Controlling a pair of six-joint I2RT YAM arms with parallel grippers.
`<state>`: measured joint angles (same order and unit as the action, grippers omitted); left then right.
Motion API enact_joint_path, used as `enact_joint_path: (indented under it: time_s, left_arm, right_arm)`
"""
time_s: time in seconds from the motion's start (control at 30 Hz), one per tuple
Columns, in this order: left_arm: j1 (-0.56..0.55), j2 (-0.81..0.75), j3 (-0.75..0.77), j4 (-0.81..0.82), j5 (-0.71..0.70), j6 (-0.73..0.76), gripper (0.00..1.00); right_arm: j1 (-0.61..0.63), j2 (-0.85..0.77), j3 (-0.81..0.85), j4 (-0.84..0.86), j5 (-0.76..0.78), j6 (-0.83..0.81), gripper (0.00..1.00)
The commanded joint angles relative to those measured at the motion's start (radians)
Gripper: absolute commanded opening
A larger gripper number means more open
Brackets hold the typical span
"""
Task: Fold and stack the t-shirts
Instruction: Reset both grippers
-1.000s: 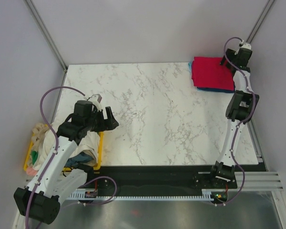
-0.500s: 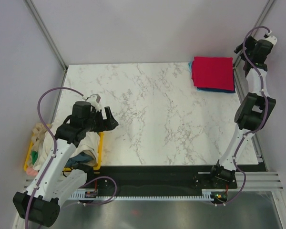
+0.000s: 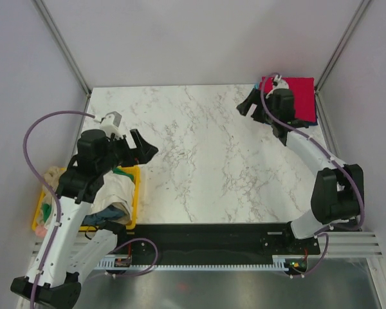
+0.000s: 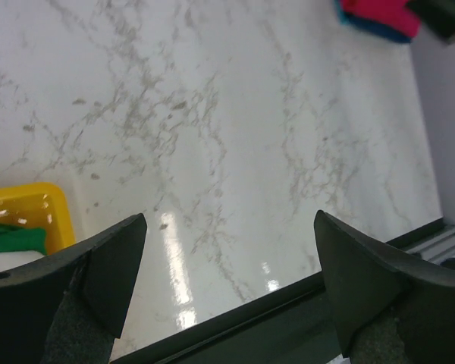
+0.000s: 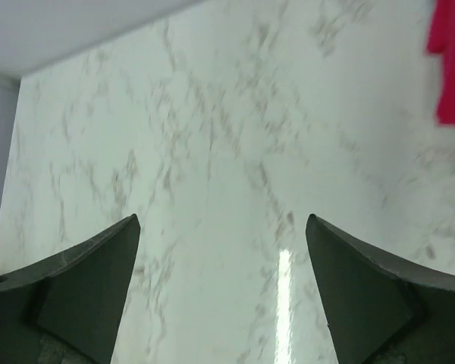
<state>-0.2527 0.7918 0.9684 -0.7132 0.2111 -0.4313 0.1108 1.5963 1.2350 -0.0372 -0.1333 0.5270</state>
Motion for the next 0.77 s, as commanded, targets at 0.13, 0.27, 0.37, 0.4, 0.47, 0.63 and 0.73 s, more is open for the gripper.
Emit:
enact_joint_path:
  time_s: [0.13, 0.27, 0.37, 0.4, 0.47, 0.63, 0.73]
  left_arm:
    - [0.004, 0.030, 0.269, 0.267, 0.211, -0.301, 1.00]
    - [0.004, 0.066, 0.372, 0.304, 0.251, -0.440, 1.00]
    - [0.004, 0.063, 0.408, 0.319, 0.208, -0.526, 1.00]
    - [0.004, 0.061, 0.417, 0.320, 0.199, -0.547, 1.00]
    - [0.003, 0.057, 0.429, 0.320, 0.205, -0.604, 1.00]
    - [0.004, 0.035, 0.478, 0.317, 0.215, -0.666, 1.00]
    - [0.003, 0.017, 0.486, 0.319, 0.194, -0.664, 1.00]
  right_arm:
    - [0.142, -0.220, -0.337, 0.054, -0.061, 0.018, 0.98]
    - [0.187, -0.337, -0.498, 0.046, -0.054, 0.024, 0.98]
    - [0.222, -0.438, -0.610, 0.039, -0.052, 0.040, 0.98]
    - [0.237, -0.461, -0.658, 0.039, -0.045, 0.057, 0.98]
    - [0.251, -0.535, -0.696, 0.039, -0.042, 0.074, 0.98]
    - [0.288, -0.650, -0.766, 0.039, -0.011, 0.106, 0.98]
    - [0.303, -0.633, -0.753, 0.039, 0.001, 0.105, 0.98]
